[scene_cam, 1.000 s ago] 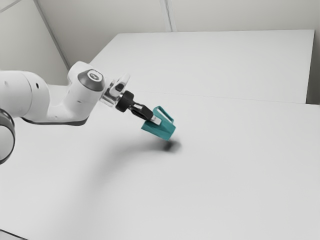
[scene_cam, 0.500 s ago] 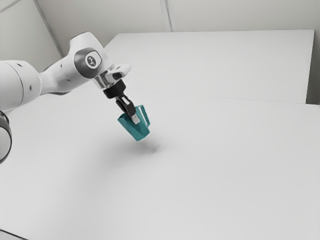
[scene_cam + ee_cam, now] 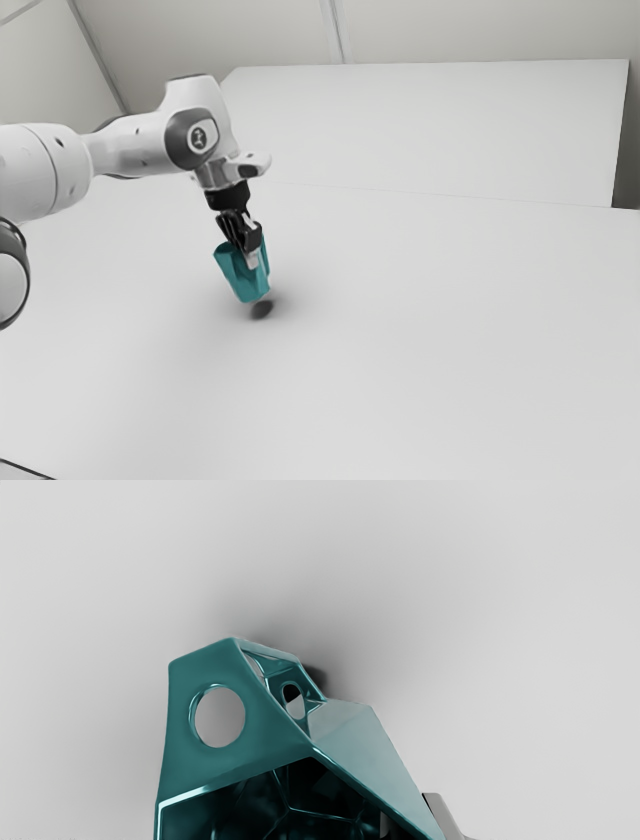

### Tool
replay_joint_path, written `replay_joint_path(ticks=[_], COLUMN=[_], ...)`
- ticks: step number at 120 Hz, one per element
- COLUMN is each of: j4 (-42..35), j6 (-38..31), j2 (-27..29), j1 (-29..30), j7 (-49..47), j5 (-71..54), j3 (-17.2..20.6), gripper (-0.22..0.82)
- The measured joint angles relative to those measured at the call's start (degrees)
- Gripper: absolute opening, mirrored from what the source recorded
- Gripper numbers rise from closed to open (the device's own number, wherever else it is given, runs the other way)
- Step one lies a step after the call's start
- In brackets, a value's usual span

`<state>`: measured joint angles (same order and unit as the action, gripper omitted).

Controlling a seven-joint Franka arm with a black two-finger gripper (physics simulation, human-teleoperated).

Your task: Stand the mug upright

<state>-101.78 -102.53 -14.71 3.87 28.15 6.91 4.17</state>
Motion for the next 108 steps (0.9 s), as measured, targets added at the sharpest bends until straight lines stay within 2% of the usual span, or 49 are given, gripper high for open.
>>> replay_joint_path(ticks=[76,92,108], j4=[-0.4,-0.5,-0.5], j6=[-1.0,-1.2,-1.2], j2=[-3.0,-3.0,-2.7], j1=[0.0,0.0,0.0], j7=[-10.3,-11.6,-12.6], j5=[-1.4,-1.7,-1.8], j3=[0.5,0.6,1.2], gripper=[-0.13,0.04,0.28])
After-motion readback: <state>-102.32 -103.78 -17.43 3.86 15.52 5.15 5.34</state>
